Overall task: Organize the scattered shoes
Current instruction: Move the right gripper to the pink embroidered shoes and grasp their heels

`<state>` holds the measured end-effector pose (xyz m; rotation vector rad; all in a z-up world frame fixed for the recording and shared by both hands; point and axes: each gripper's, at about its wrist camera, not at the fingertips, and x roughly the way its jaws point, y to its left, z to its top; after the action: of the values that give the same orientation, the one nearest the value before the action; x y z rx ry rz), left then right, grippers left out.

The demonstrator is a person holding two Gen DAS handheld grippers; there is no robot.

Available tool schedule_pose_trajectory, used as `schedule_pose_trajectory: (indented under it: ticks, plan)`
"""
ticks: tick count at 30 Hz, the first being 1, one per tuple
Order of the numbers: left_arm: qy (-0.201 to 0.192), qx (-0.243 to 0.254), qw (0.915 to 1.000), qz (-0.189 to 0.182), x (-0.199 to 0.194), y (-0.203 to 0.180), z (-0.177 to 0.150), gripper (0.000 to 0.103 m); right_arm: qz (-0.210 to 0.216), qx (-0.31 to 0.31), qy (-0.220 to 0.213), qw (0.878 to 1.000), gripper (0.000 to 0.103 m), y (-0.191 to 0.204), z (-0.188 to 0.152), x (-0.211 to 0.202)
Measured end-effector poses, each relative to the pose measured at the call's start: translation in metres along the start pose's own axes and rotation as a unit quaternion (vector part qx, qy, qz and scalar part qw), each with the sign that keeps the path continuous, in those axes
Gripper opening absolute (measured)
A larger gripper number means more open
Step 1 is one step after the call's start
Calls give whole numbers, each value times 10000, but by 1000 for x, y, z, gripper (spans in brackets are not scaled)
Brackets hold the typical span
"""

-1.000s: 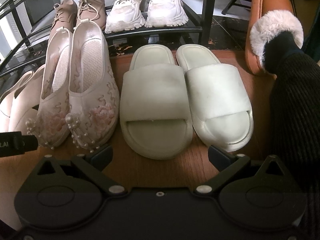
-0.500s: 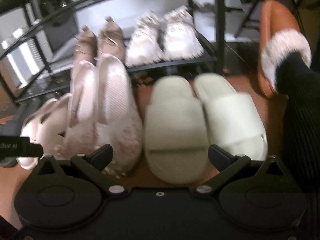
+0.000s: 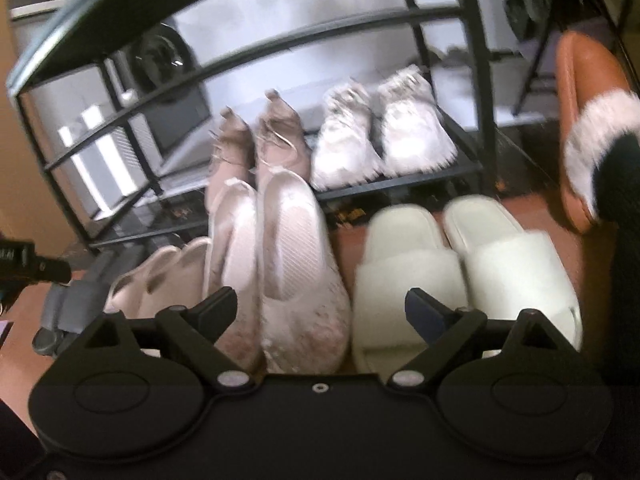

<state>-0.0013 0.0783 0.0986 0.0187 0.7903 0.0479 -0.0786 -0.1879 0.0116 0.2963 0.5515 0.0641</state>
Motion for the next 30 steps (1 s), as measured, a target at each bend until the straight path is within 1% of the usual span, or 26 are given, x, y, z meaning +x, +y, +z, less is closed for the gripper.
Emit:
schedule_pose_trajectory:
  ticks: [2,4,5,7,9,10,12,14,15,17,19,21,22,23,24,25,28,30]
  plan:
    - [60,-94,9999,-133,5,0,-2,102,119,-51,20,9999,102,3,-1,0]
    - [277,-318,9990,-162,15,2,-5,102,114,-43,127,9998,103,3,-1,2]
    - [343,-372,9986,-123,18,2,-5,102,89,-27,185,9998,103,3,-1,3]
    - [437,-437,9981,-11,22,3,-5,102,-43,-57,141,9999,103,3,2,2]
    - [500,-565,9972,16,25,6,-5,102,-183,-93,81,9998,103,4,4,1]
    - [528,-655,9965,-22,27,9,-4,102,-200,-101,80,9997,103,5,3,1]
    - [562,-809,9951,-80,28,15,-5,102,-335,-260,227,9988,103,9,4,4]
    - [626,-1043,9925,-107,31,23,-6,102,-298,-410,248,9984,103,12,9,6]
    - [639,-1097,9919,-59,31,25,-7,102,-271,-484,253,9981,103,14,11,8]
    - [628,-1138,9915,106,34,26,-7,102,-216,-632,261,9974,103,18,16,10]
    - [568,-1070,9926,76,35,24,-7,102,-142,-767,213,9967,102,21,21,15]
    - [474,-998,9938,-81,35,22,-7,102,-77,-868,142,9961,100,26,31,24]
    - [401,-975,9943,-145,35,21,-7,102,-44,-915,108,9957,95,28,35,29]
    - [353,-974,9945,-158,36,20,-7,102,-11,-962,75,9953,89,31,40,34]
    - [320,-982,9945,-155,38,20,-7,102,8,-967,67,9953,88,33,44,39]
    - [328,-1006,9943,-130,42,19,-6,102,38,-971,68,9952,88,35,48,47]
    - [502,-1118,9924,-131,53,21,-6,102,123,-1044,156,9943,74,44,53,66]
    - [613,-1238,9903,-145,60,24,-6,102,236,-1206,255,9921,72,53,53,80]
